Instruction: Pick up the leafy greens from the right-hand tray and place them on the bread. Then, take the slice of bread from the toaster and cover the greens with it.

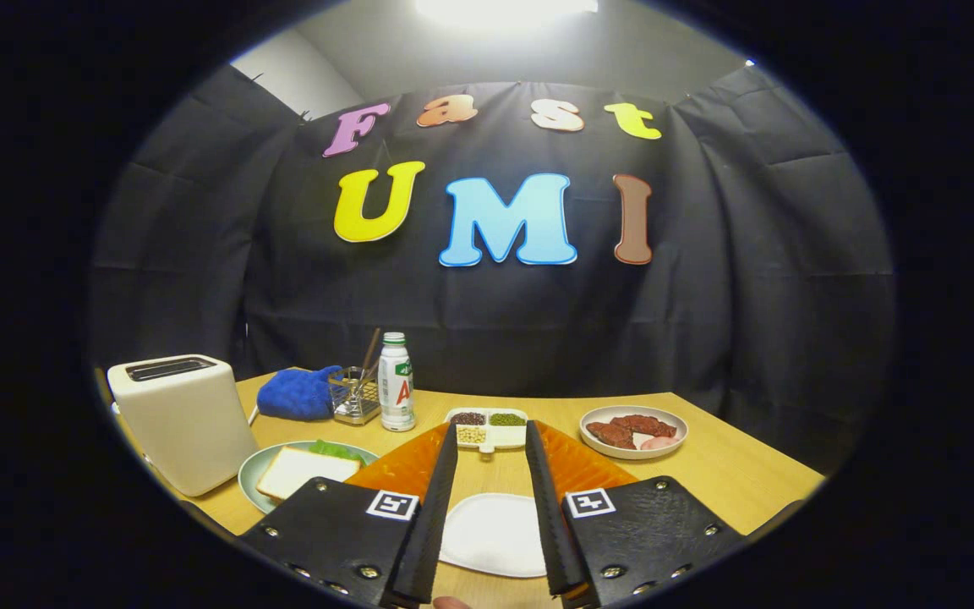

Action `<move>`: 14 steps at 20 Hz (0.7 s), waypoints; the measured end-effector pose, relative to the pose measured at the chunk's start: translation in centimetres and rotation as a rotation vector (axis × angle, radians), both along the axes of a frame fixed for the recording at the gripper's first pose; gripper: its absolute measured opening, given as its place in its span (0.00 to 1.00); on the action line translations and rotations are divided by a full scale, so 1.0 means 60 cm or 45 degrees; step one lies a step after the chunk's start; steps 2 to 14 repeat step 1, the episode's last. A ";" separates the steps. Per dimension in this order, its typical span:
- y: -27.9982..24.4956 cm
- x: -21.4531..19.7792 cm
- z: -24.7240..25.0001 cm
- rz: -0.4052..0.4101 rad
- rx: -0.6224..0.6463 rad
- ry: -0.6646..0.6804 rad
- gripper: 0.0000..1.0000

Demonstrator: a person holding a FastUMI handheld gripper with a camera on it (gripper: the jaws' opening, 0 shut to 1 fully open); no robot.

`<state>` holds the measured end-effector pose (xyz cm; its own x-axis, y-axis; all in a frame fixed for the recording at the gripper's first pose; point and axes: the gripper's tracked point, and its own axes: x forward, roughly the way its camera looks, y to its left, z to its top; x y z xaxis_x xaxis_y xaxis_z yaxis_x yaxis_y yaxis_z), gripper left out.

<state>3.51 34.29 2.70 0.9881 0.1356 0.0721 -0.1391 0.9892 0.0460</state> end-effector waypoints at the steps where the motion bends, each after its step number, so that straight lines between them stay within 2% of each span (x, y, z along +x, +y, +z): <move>1: -0.021 0.000 -0.004 0.000 0.005 0.012 0.49; 14: -0.021 0.000 -0.004 0.000 0.005 0.012 0.49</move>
